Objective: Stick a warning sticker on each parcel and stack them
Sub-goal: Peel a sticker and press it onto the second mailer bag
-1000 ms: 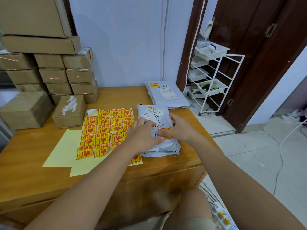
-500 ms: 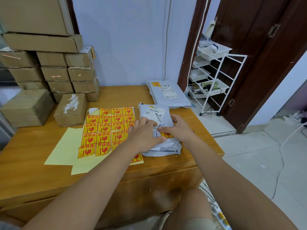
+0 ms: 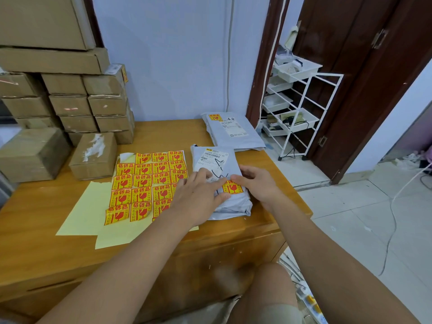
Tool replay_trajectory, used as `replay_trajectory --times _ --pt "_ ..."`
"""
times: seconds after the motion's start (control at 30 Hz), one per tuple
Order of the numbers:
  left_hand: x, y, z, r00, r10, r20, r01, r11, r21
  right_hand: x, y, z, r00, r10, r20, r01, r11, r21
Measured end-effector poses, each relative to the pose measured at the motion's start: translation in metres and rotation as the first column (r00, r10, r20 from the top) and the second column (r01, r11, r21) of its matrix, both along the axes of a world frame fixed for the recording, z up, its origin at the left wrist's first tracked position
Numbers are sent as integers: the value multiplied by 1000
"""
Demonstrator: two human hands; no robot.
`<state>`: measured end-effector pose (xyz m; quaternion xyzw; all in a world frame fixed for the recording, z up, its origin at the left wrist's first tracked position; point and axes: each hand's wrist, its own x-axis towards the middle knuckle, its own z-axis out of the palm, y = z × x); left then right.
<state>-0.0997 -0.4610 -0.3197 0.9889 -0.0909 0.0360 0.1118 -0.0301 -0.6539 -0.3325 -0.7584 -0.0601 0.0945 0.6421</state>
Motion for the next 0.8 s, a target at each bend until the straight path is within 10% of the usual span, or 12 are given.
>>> replay_trajectory --times 0.8 --pt "23 12 8 1000 15 -8 -16 990 -141 -8 -1 6 987 160 34 -155 981 -116"
